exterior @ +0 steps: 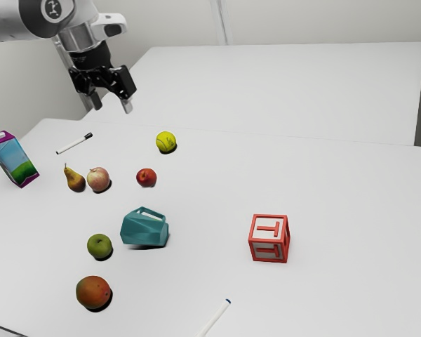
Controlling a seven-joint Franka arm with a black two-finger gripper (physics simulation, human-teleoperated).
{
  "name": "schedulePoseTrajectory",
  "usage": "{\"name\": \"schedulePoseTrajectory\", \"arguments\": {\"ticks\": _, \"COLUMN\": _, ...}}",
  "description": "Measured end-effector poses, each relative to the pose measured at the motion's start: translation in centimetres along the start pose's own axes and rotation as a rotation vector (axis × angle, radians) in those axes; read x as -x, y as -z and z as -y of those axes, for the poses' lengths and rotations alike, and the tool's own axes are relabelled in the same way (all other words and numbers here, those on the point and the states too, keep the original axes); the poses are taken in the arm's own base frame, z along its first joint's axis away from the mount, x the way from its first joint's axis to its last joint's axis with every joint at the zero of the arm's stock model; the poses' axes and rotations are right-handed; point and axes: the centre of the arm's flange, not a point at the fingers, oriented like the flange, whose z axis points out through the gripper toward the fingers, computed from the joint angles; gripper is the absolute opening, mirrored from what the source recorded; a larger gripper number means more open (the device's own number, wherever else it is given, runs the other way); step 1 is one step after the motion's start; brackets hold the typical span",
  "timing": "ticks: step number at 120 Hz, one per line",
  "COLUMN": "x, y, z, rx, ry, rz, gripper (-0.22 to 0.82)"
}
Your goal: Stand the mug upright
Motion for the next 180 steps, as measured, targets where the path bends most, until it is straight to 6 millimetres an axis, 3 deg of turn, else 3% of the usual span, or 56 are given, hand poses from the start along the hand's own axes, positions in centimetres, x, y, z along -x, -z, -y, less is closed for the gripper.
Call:
{"name": "schedulePoseTrajectory", "arguments": {"ticks": 17, "x": 0.3, "y": 0.1, "z": -0.4, "rx": 0.000, "ry": -0.005, "rz": -0.001, "gripper": 0.59}}
{"name": "schedulePoseTrajectory", "arguments": {"ticks": 34, "x": 1.7, "y": 0.3, "z": 0.1, "rx": 0.004, "ry": 0.006, "rz": -0.002, "gripper": 0.59}}
{"name": "schedulePoseTrajectory", "arguments": {"ticks": 65, "x": 3.6, "y": -2.0, "z": 7.2, "rx": 0.066, "ry": 0.149, "rz": 0.037, "gripper": 0.59}}
{"name": "schedulePoseTrajectory", "arguments": {"ticks": 98, "x": 3.9, "y": -9.1, "z": 11.0, "rx": 0.188, "ry": 0.203, "rz": 0.058, "gripper": 0.59}}
{"name": "schedulePoseTrajectory", "arguments": {"ticks": 138, "x": 4.4, "y": -18.3, "z": 13.1, "rx": 0.323, "ry": 0.227, "rz": 0.022, "gripper": 0.58}}
{"name": "schedulePoseTrajectory", "arguments": {"ticks": 180, "x": 5.9, "y": -25.4, "z": 13.8, "rx": 0.440, "ry": 0.256, "rz": -0.025, "gripper": 0.58}}
